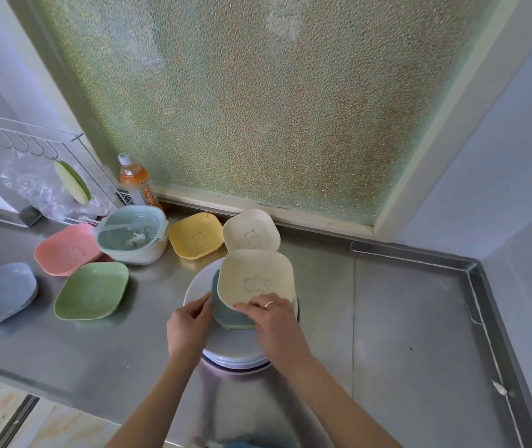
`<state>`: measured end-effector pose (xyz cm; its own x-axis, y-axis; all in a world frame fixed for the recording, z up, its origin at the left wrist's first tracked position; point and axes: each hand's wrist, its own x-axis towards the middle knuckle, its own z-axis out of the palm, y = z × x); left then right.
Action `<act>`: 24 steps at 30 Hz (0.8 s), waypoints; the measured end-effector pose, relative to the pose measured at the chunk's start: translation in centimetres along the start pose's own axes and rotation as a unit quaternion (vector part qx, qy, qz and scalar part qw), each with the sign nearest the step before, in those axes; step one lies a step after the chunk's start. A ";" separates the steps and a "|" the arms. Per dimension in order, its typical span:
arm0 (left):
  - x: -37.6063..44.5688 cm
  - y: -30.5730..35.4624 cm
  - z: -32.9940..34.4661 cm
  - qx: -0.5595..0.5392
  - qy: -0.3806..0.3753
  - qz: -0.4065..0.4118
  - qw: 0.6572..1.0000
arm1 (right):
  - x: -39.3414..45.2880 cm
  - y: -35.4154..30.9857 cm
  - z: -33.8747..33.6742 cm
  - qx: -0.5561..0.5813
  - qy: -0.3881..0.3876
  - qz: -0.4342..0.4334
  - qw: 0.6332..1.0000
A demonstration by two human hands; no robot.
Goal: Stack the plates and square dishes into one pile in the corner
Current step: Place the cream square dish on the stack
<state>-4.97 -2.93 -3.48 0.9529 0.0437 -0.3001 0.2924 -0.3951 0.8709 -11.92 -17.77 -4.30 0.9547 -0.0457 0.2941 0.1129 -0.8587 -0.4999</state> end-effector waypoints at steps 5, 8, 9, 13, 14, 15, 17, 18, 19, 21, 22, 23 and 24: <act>0.0 0.3 -0.4 -0.020 -0.020 -0.017 0.999 | 0.0 0.4 0.9 0.044 -0.120 0.019 0.992; 0.0 0.2 -0.4 -0.027 -0.020 -0.021 0.999 | 0.3 0.0 0.9 0.046 -0.141 0.020 0.989; -0.1 0.2 -0.4 -0.032 -0.018 -0.021 0.999 | 0.4 -0.2 0.8 0.043 -0.145 0.022 0.988; -0.4 0.3 -0.4 -0.042 -0.014 -0.015 0.999 | 1.1 -0.6 -0.2 0.082 -0.100 0.040 0.991; -0.3 0.3 -0.4 -0.046 -0.013 -0.018 0.999 | 1.4 -0.2 -0.5 0.093 -0.049 0.041 0.994; -0.2 0.3 -0.3 -0.049 -0.012 -0.022 0.998 | 2.0 0.4 -0.7 0.090 0.012 0.042 0.995; 0.0 0.3 -0.3 -0.045 -0.012 -0.035 0.998 | 3.6 2.2 -1.3 0.074 0.101 0.077 0.989; 0.1 0.3 -0.3 -0.041 -0.015 -0.039 0.998 | 4.6 3.3 -1.5 0.068 0.108 0.106 0.986; 0.2 0.2 -0.3 -0.037 -0.021 -0.042 0.998 | 5.7 4.3 -1.8 0.062 0.092 0.133 0.985; 0.5 0.0 -0.3 -0.034 -0.030 -0.047 0.998 | 8.1 6.7 -2.0 0.036 0.021 0.164 0.986; 0.7 -0.1 -0.4 -0.032 -0.034 -0.048 0.998 | 9.2 7.8 -2.1 0.006 -0.023 0.164 0.986; 0.8 -0.1 -0.5 -0.028 -0.040 -0.049 0.998 | 10.2 8.7 -2.1 -0.027 -0.070 0.161 0.984; 1.0 -0.1 -0.6 -0.023 -0.049 -0.049 0.997 | 11.1 9.6 -1.9 -0.055 -0.121 0.164 0.977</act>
<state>-4.05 -2.28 -3.65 0.9079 -0.0114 -0.4191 0.3890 -0.3501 0.8521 -0.73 -27.46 -4.24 0.9732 -0.2169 -0.0758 -0.2278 -0.8682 -0.4408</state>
